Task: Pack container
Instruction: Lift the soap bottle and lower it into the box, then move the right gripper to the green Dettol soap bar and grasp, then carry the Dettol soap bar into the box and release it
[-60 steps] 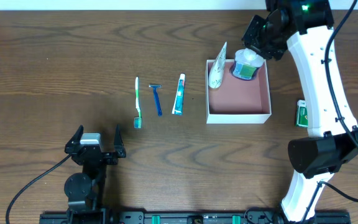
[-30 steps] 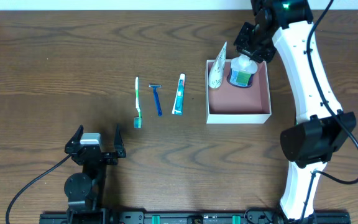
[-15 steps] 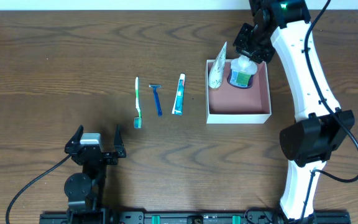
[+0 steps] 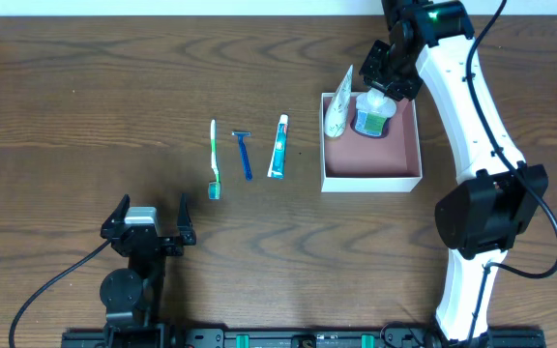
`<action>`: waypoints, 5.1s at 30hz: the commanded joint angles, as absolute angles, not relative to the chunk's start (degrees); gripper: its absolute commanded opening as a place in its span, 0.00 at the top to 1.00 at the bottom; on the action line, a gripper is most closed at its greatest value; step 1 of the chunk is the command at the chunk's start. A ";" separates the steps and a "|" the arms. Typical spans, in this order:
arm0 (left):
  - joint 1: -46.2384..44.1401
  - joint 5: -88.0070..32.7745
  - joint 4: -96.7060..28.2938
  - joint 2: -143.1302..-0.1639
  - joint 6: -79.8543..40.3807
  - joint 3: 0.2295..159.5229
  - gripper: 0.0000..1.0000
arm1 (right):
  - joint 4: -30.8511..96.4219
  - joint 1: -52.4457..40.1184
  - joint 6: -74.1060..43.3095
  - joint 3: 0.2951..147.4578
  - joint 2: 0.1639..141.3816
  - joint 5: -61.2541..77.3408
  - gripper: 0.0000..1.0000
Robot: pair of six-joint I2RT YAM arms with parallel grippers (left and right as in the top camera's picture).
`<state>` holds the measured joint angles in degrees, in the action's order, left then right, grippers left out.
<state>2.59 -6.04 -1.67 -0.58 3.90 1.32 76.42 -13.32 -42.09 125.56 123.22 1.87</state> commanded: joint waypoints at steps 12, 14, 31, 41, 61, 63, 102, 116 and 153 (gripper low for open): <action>2.94 -7.09 -3.36 -0.23 4.45 0.23 0.02 | 76.07 -13.93 -42.72 125.91 123.07 1.93 0.42; 2.94 -7.09 -3.36 -0.23 4.47 0.23 0.02 | 75.96 -13.93 -42.74 125.91 123.07 1.91 0.37; 2.94 -7.09 -3.36 -0.23 4.45 0.23 0.02 | 81.73 -5.72 -38.89 139.48 115.57 -0.10 0.14; 2.94 -7.09 -3.36 -0.25 4.45 0.23 0.02 | 97.32 7.31 -32.38 136.94 110.00 -5.76 0.01; 2.94 -7.09 -3.36 -0.23 4.47 0.23 0.02 | 79.48 8.88 2.87 102.80 110.17 -7.22 0.04; 2.94 -7.09 -3.36 -0.23 4.45 0.23 0.02 | 76.27 9.17 6.79 99.81 110.17 -2.79 0.04; 2.94 -7.09 -3.36 -0.23 4.47 0.23 0.02 | 45.12 16.36 7.35 69.52 110.45 -1.74 0.13; 2.94 -7.09 -3.36 -0.23 4.45 0.23 0.02 | 44.71 16.78 5.17 69.52 111.04 -2.13 0.49; 2.94 -7.09 -3.36 -0.23 4.47 0.23 0.02 | 68.82 -4.56 -4.25 104.12 110.96 5.85 0.51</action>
